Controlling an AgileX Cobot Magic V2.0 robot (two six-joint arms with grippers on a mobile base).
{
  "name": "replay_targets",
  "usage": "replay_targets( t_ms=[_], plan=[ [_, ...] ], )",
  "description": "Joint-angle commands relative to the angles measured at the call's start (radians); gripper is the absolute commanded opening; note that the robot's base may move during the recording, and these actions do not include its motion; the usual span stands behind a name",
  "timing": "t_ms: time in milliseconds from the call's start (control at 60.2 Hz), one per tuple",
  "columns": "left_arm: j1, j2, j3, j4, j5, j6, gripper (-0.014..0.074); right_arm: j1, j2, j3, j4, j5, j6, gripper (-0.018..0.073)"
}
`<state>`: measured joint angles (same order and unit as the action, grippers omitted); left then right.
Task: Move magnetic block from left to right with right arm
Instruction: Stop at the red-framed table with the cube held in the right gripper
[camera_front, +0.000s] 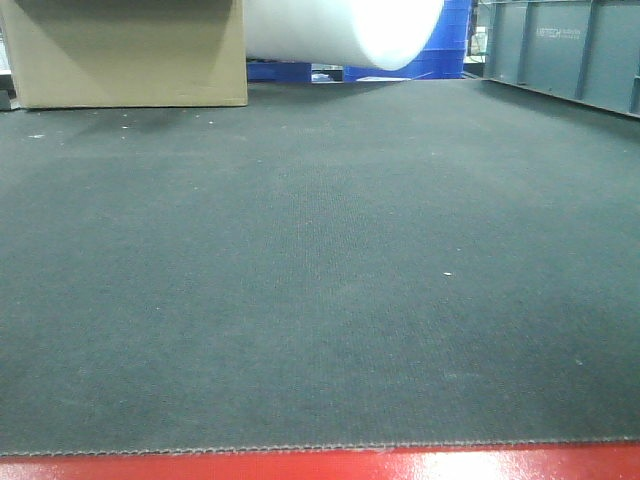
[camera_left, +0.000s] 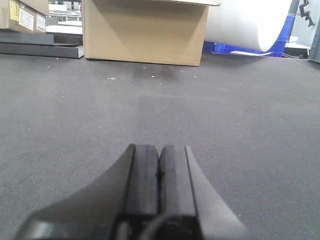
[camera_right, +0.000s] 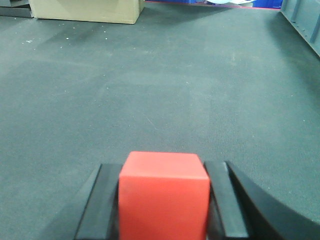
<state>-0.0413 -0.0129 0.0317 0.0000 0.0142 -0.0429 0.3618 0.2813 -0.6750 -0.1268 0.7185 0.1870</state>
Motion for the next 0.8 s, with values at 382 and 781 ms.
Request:
replay_targets(
  t_ms=[382,781],
  plan=[
    [-0.004,-0.015,0.010,0.000,-0.090,-0.004,-0.0116,-0.005,0.015,-0.025,-0.011,-0.088,-0.004,0.0286],
    [-0.004,-0.015,0.010,0.000,-0.090,-0.004,-0.0116,-0.005,0.015,-0.025,0.015,-0.087,-0.004,0.0286]
  ],
)
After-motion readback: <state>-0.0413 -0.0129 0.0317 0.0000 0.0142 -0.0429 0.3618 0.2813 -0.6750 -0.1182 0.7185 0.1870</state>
